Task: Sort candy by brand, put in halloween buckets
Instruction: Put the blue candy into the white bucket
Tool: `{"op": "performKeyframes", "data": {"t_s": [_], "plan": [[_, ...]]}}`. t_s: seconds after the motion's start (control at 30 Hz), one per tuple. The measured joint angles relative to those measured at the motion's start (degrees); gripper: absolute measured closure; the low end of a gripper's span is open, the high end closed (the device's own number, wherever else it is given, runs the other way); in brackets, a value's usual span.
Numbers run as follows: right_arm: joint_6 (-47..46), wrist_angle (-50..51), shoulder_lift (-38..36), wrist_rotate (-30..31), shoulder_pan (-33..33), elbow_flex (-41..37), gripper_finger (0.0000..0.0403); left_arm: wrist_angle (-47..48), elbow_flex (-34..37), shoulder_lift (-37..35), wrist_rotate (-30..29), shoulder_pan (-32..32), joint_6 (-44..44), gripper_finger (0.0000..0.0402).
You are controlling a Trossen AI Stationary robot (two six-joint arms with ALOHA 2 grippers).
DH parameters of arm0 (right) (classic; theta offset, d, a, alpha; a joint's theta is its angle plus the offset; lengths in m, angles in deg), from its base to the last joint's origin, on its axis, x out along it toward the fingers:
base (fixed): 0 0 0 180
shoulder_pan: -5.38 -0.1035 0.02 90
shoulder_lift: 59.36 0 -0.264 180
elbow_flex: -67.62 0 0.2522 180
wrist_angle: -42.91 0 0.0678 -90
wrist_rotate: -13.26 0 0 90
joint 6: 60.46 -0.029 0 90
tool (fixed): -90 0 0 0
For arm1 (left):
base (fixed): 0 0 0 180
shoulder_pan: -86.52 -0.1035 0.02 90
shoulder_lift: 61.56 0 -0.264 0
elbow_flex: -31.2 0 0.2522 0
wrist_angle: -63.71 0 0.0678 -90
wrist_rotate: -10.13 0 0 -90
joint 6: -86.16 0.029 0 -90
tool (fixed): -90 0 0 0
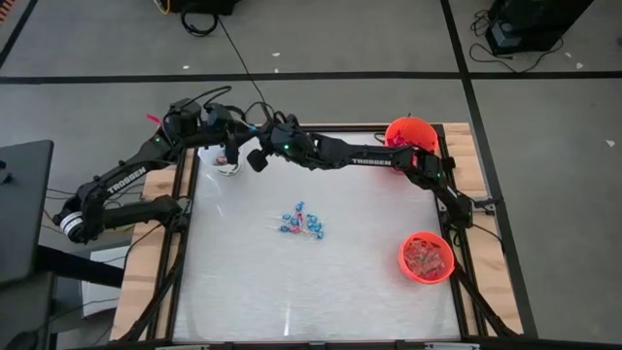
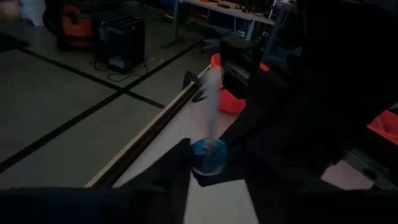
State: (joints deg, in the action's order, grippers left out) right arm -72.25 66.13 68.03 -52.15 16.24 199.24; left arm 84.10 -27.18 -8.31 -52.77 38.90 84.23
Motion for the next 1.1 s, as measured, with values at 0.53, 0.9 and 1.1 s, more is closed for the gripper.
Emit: {"op": "performKeyframes", "data": {"t_s": [0.53,0.9,1.1], "plan": [[-5.04,14.40,-0.15,-5.58,0.73,0.00,0.0317,10.76,0.69,-0.02,-14.70,-0.83,0.22,0.0312],[-9.59,29.52,-0.15,-9.93,-0.09,0.00,0.0272,15.45,11.76,-0.02,-22.94,-9.33,-5.62,0.0314],[-13.22,38.03,-0.15,-22.21,1.15,0.00,0.0271,17.15,14.21,4.05,-23.19,-12.40,-5.82,0.0308]]}}
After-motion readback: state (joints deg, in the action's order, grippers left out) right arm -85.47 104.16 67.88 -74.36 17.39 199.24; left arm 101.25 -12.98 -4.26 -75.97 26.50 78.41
